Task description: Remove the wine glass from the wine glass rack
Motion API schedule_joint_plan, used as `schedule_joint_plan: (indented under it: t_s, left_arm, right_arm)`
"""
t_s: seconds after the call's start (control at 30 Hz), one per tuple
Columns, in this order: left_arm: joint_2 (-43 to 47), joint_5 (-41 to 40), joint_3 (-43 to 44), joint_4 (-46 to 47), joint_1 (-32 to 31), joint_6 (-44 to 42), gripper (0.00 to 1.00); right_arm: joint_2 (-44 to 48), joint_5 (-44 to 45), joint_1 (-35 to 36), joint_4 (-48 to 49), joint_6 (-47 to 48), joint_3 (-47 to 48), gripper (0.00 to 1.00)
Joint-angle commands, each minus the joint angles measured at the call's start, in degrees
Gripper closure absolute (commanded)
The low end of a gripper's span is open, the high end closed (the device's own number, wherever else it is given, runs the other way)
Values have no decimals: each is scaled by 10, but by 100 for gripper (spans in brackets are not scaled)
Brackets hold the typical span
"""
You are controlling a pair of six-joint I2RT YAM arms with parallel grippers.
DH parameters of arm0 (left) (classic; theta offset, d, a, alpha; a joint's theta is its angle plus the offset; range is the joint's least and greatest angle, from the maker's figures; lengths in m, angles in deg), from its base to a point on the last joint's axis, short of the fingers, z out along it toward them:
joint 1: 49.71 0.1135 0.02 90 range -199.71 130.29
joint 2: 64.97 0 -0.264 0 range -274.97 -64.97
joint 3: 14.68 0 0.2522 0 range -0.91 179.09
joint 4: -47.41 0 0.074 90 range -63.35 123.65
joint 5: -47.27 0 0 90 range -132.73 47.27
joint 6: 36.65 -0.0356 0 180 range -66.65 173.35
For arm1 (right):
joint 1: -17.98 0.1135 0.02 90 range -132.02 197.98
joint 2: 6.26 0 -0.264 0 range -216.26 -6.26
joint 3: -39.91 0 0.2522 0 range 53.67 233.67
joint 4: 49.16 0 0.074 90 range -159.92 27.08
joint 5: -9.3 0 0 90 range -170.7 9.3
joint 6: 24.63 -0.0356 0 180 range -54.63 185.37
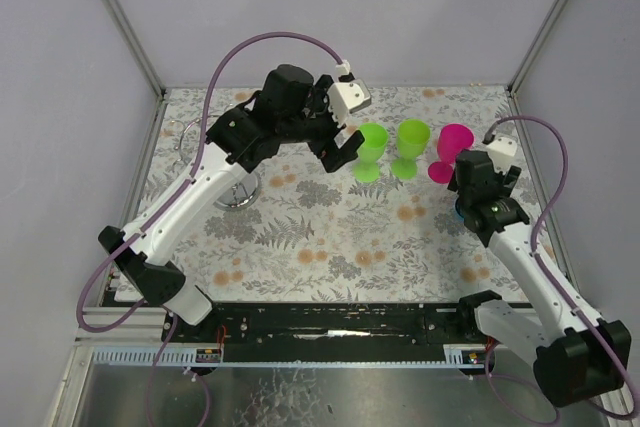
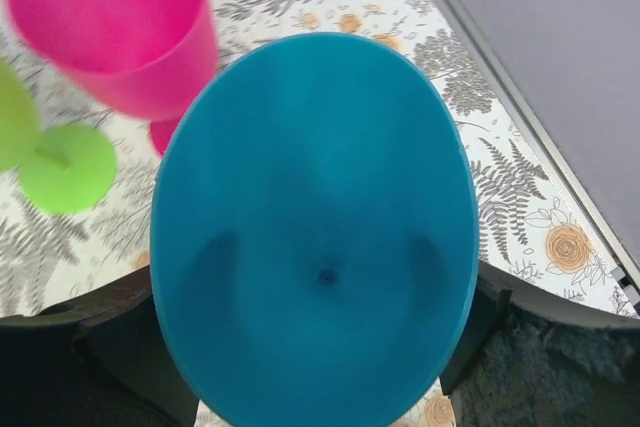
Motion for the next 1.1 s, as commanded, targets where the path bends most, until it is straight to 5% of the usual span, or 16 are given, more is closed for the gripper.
schedule_joint_plan:
  t_s: [0.0,0.37,0.77,1.07]
  left_arm:
    - [13,16,-2,-1,4,26,0]
    - [35,5,-23,-12,6,23,0]
    - [31,-2,-20,-36,8,24,0]
    - [28,-6,-20,-41,8,24,0]
  right_arm:
    - [-33,-25,-70,93,0,-8,28]
    - [-129,-159,-211,247,41,-26,25]
    - [-215,-218,-268,462,120,-39,25]
    - [-282,-281,-286,538,119,-28,24]
